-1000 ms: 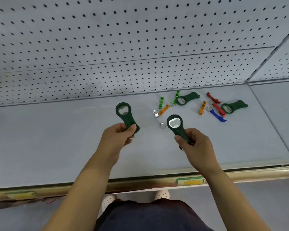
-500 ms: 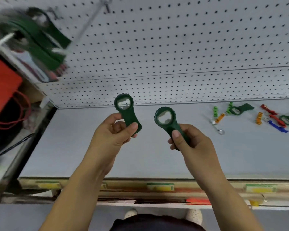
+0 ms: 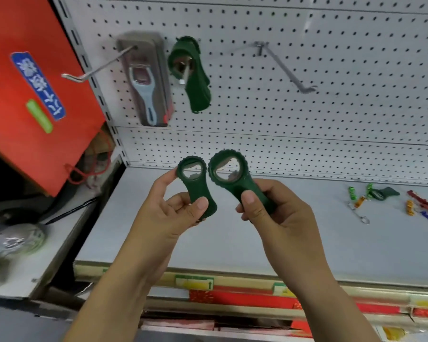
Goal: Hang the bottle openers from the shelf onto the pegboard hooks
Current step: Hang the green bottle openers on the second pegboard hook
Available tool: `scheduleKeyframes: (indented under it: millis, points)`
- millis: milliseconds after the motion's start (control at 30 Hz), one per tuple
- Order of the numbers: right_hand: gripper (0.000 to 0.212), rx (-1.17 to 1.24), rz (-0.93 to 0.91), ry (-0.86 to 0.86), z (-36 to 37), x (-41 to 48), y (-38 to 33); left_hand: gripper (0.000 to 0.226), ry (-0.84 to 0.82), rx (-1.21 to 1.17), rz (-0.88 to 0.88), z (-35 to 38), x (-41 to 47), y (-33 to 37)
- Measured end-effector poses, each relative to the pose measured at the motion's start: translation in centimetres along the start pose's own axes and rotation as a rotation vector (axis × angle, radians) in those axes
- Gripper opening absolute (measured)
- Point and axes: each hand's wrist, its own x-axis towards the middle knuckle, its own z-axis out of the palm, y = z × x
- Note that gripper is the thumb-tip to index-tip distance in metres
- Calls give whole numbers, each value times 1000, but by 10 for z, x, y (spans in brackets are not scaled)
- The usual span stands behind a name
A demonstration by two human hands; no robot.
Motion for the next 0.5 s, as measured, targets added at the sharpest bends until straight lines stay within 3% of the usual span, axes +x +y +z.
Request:
scheduleKeyframes:
  millis: [267,500]
  points:
    - [11,-112,-186,11,34,24,-50,49,128,-147,29,-30,-12,14]
    - [11,-109,-239,49,48,54,-71,48,143,-155,78,-36,-6,26]
